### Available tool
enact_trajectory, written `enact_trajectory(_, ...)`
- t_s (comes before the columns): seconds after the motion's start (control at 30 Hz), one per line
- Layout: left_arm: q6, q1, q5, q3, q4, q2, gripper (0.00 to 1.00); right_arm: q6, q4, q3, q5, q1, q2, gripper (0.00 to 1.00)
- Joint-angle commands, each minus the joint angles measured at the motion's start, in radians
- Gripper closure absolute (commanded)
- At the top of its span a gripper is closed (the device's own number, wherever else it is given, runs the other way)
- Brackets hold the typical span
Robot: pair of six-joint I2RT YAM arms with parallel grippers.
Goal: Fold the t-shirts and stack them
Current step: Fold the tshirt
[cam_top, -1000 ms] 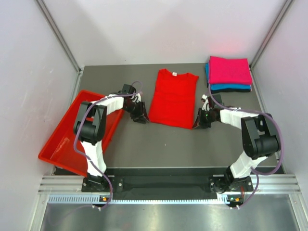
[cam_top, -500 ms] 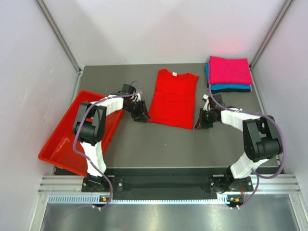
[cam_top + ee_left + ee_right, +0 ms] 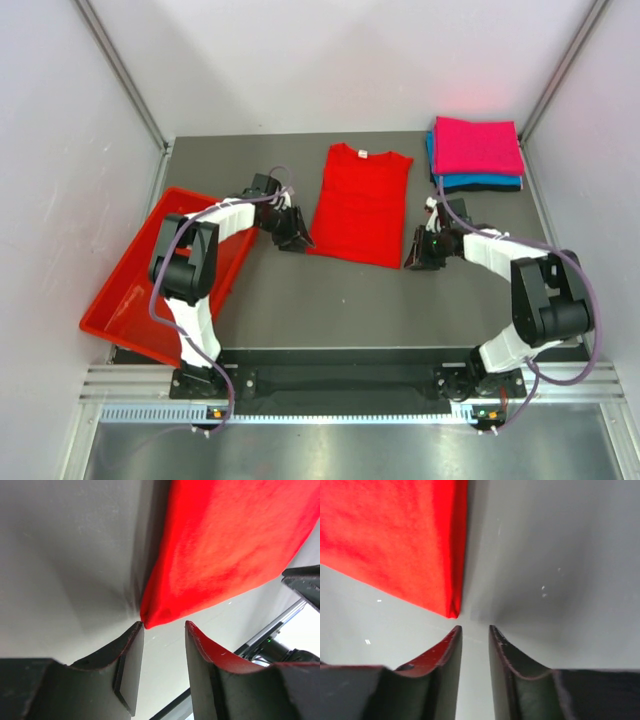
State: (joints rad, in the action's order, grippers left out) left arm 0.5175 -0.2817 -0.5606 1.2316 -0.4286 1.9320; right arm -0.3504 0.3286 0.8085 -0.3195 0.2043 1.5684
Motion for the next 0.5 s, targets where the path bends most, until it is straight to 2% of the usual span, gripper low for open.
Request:
enact_trajectory(0.0, 0.039, 0.003, 0.002, 0.002, 0.053, -0.059, 0.56, -0.044, -0.035, -0.009, -0.016, -0.005, -0.067, 0.7)
enact_trajectory(0.2, 0.039, 0.003, 0.022, 0.006, 0.039, -0.042, 0.58, -0.078, -0.074, 0.011, -0.041, 0.015, -0.061, 0.66)
enact_trajectory(0.47, 0.038, 0.003, 0.051, -0.024, 0.051, -0.018, 0.63, -0.098, -0.086, 0.038, 0.025, 0.081, 0.014, 0.65)
